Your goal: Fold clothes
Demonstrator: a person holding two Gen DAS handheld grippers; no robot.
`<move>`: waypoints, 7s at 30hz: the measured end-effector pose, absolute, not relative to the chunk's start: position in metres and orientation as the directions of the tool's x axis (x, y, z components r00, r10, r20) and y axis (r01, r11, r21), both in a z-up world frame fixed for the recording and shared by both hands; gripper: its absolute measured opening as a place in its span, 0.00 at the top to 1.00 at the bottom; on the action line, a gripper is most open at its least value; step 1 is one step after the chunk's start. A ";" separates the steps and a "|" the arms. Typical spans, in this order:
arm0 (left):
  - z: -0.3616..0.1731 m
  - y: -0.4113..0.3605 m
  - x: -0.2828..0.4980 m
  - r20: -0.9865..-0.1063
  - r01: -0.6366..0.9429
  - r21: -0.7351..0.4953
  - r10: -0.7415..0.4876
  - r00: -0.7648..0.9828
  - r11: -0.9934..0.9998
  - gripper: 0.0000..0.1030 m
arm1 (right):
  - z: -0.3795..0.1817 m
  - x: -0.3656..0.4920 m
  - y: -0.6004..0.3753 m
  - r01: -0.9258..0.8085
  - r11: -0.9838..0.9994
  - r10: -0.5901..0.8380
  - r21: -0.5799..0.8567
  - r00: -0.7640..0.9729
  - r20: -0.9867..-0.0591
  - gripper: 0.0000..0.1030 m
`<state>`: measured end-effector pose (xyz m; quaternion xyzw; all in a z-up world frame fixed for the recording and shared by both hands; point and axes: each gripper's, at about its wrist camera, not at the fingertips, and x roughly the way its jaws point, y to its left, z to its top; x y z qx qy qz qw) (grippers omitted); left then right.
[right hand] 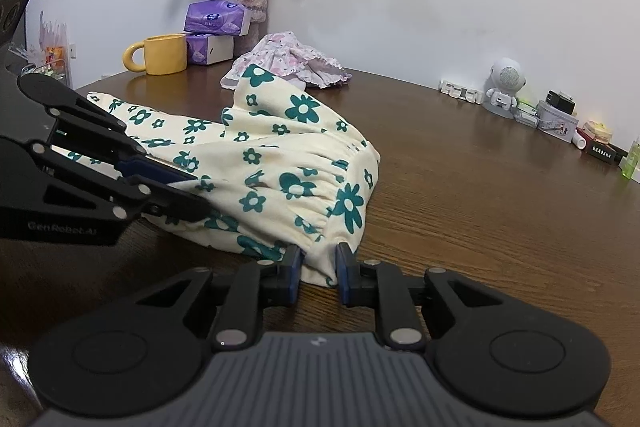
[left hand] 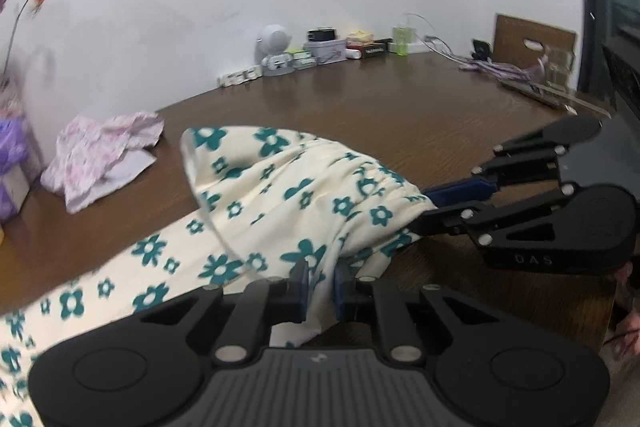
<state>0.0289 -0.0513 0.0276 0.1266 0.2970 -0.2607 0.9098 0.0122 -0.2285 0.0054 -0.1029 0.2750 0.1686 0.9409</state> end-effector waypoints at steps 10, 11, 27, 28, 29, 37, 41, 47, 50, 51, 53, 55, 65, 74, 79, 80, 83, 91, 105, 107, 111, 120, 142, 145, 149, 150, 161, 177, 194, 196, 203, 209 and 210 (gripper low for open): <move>0.034 -0.045 0.022 -0.587 0.530 0.066 -0.397 0.705 0.845 0.92 | 0.005 0.010 -0.234 -0.374 0.923 0.265 -0.088 0.786 -0.558 0.78; 0.035 -0.045 0.021 -0.584 0.529 0.074 -0.394 0.710 0.845 0.92 | 0.007 0.009 -0.235 -0.374 0.924 0.268 -0.084 0.787 -0.556 0.78; 0.025 -0.045 0.029 -0.610 0.540 0.066 -0.394 0.687 0.839 0.88 | 0.006 0.012 -0.247 -0.340 0.940 0.263 -0.026 0.773 -0.578 0.81; 0.024 -0.045 0.029 -0.611 0.541 0.063 -0.396 0.685 0.839 0.88 | 0.007 0.012 -0.248 -0.344 0.939 0.274 -0.013 0.769 -0.577 0.81; 0.024 -0.045 0.030 -0.611 0.541 0.061 -0.397 0.685 0.839 0.88 | 0.010 0.011 -0.249 -0.350 0.937 0.289 0.004 0.767 -0.573 0.81; 0.024 -0.043 0.031 -0.612 0.540 0.048 -0.403 0.681 0.840 0.87 | 0.032 0.016 -0.248 -0.388 0.918 0.376 0.080 0.788 -0.488 0.81; 0.024 -0.041 0.032 -0.615 0.531 0.038 -0.399 0.680 0.846 0.82 | 0.024 0.030 -0.241 -0.385 0.920 0.369 0.080 0.776 -0.511 0.81; 0.026 -0.034 0.034 -0.624 0.512 0.034 -0.382 0.682 0.858 0.73 | 0.012 0.038 -0.232 -0.380 0.923 0.350 0.059 0.766 -0.540 0.80; 0.029 -0.033 0.031 -0.623 0.499 0.060 -0.358 0.695 0.865 0.69 | 0.010 0.037 -0.231 -0.381 0.923 0.348 0.054 0.768 -0.537 0.80; 0.030 -0.032 0.030 -0.623 0.495 0.064 -0.353 0.698 0.867 0.69 | 0.010 0.037 -0.232 -0.381 0.923 0.349 0.055 0.769 -0.536 0.80; 0.032 -0.029 0.029 -0.622 0.486 0.070 -0.343 0.704 0.871 0.69 | 0.010 0.037 -0.232 -0.381 0.923 0.349 0.056 0.768 -0.536 0.80; 0.037 -0.027 0.026 -0.619 0.470 0.075 -0.329 0.713 0.879 0.69 | 0.010 0.037 -0.231 -0.381 0.923 0.348 0.052 0.769 -0.536 0.80; 0.064 -0.028 0.021 -0.534 0.469 0.003 -0.395 0.748 0.883 0.47 | 0.010 0.037 -0.231 -0.374 0.926 0.346 0.060 0.770 -0.537 0.80; 0.034 -0.073 0.039 -0.598 0.534 0.114 -0.372 0.710 0.838 0.48 | 0.010 0.037 -0.230 -0.367 0.928 0.339 0.059 0.771 -0.539 0.79; 0.027 -0.067 0.045 -0.637 0.542 0.070 -0.380 0.671 0.838 0.74 | 0.010 0.038 -0.229 -0.368 0.928 0.339 0.059 0.769 -0.541 0.79; 0.027 -0.065 0.045 -0.637 0.539 0.060 -0.384 0.668 0.840 0.74 | 0.010 0.038 -0.229 -0.368 0.928 0.339 0.059 0.769 -0.542 0.79; 0.026 -0.060 0.047 -0.639 0.530 0.025 -0.393 0.661 0.848 0.76 | 0.010 0.038 -0.229 -0.368 0.928 0.338 0.056 0.769 -0.543 0.79; 0.028 -0.046 0.046 -0.641 0.486 -0.040 -0.395 0.658 0.873 0.78 | 0.010 0.038 -0.230 -0.367 0.928 0.341 0.063 0.767 -0.544 0.79; 0.031 -0.021 0.042 -0.641 0.424 -0.088 -0.377 0.669 0.901 0.76 | 0.010 0.038 -0.228 -0.367 0.929 0.335 0.053 0.769 -0.545 0.79; 0.032 -0.019 0.041 -0.639 0.418 -0.091 -0.375 0.672 0.904 0.76 | 0.010 0.038 -0.228 -0.366 0.929 0.335 0.055 0.768 -0.545 0.79; 0.036 -0.012 0.038 -0.626 0.404 -0.098 -0.372 0.685 0.910 0.76 | 0.009 0.038 -0.228 -0.367 0.929 0.335 0.055 0.768 -0.545 0.79; 0.060 -0.027 0.049 -0.556 0.455 -0.081 -0.419 0.718 0.887 0.62 | 0.013 0.033 -0.229 -0.365 0.929 0.336 0.052 0.779 -0.529 0.77; 0.027 -0.045 0.092 -0.657 0.509 -0.034 -0.403 0.637 0.860 0.88 | 0.019 0.070 -0.236 -0.353 0.928 0.360 0.117 0.771 -0.525 0.76; 0.032 -0.038 0.091 -0.666 0.490 -0.043 -0.391 0.635 0.871 0.81 | 0.022 0.070 -0.234 -0.360 0.929 0.352 0.092 0.774 -0.526 0.76; 0.049 -0.026 0.092 -0.641 0.437 -0.057 -0.369 0.673 0.898 0.73 | 0.039 0.074 -0.256 -0.360 0.913 0.406 0.192 0.761 -0.505 0.76; 0.056 -0.023 0.094 -0.624 0.418 -0.065 -0.364 0.691 0.906 0.67 | 0.044 0.075 -0.263 -0.359 0.908 0.420 0.217 0.761 -0.495 0.76; 0.072 -0.028 0.162 -0.571 0.299 -0.223 -0.373 0.731 0.928 0.36 | 0.045 0.138 -0.259 -0.303 0.908 0.415 0.290 0.741 -0.528 0.76; 0.019 0.005 0.171 -0.655 0.254 -0.383 -0.455 0.603 0.888 0.95 | 0.020 0.147 -0.248 -0.332 0.897 0.442 0.292 0.705 -0.554 0.76; 0.015 0.006 0.158 -0.613 0.315 -0.330 -0.455 0.646 0.890 0.94 | 0.009 0.139 -0.233 -0.362 0.917 0.391 0.167 0.734 -0.555 0.77; 0.015 0.006 0.157 -0.609 0.310 -0.333 -0.454 0.651 0.891 0.93 | 0.009 0.138 -0.233 -0.361 0.918 0.387 0.163 0.737 -0.553 0.77; 0.015 0.005 0.155 -0.604 0.287 -0.340 -0.442 0.663 0.896 0.93 | 0.008 0.138 -0.232 -0.357 0.921 0.380 0.153 0.743 -0.551 0.77; 0.016 0.012 0.154 -0.607 0.249 -0.380 -0.443 0.660 0.891 0.92 | 0.009 0.137 -0.232 -0.356 0.922 0.380 0.155 0.744 -0.550 0.77; 0.016 0.015 0.155 -0.608 0.237 -0.387 -0.440 0.661 0.891 0.92 | 0.009 0.137 -0.233 -0.355 0.921 0.381 0.157 0.744 -0.550 0.77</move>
